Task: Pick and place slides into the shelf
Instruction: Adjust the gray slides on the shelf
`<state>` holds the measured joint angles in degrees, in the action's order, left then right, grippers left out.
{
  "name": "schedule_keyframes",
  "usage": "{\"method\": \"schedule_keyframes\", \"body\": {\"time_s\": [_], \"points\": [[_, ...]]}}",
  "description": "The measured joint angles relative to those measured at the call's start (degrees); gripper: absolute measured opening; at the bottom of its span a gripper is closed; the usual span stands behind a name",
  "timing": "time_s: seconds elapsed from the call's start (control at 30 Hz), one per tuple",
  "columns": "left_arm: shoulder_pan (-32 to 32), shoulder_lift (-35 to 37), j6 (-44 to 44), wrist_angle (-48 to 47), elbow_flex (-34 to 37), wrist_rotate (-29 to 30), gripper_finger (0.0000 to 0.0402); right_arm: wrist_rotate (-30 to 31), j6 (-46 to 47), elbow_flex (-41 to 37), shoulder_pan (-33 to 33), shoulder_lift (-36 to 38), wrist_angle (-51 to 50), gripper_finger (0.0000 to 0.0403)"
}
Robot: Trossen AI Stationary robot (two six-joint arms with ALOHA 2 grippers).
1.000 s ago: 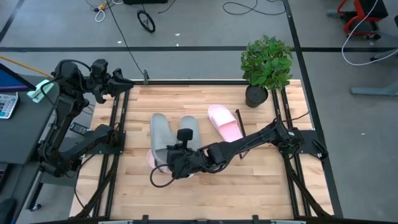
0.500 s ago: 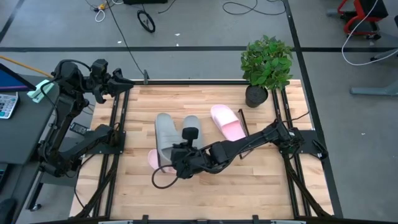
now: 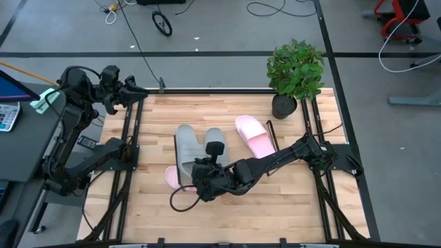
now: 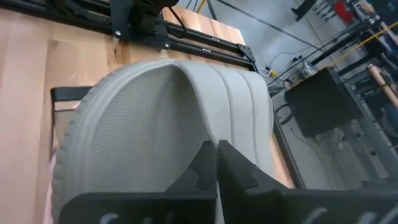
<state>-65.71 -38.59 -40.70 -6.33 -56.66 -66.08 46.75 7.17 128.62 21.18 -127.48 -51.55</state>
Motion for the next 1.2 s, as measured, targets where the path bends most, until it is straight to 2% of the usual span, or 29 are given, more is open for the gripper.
{"method": "schedule_keyframes", "body": {"time_s": [0.53,0.83,1.2], "points": [[0.0,0.0,0.0,0.0,0.0,0.0,0.0107,-6.3,9.3,-3.0,-0.2,-0.2,-3.6,0.0000],[0.0,0.0,0.9,0.0,0.0,0.0,0.0107,-11.3,10.9,-5.1,-0.2,-0.2,-2.3,0.0000],[0.0,0.0,0.9,0.0,0.0,0.0,0.0107,-14.9,7.7,-5.1,-0.3,-0.2,-4.3,0.0000]]}}
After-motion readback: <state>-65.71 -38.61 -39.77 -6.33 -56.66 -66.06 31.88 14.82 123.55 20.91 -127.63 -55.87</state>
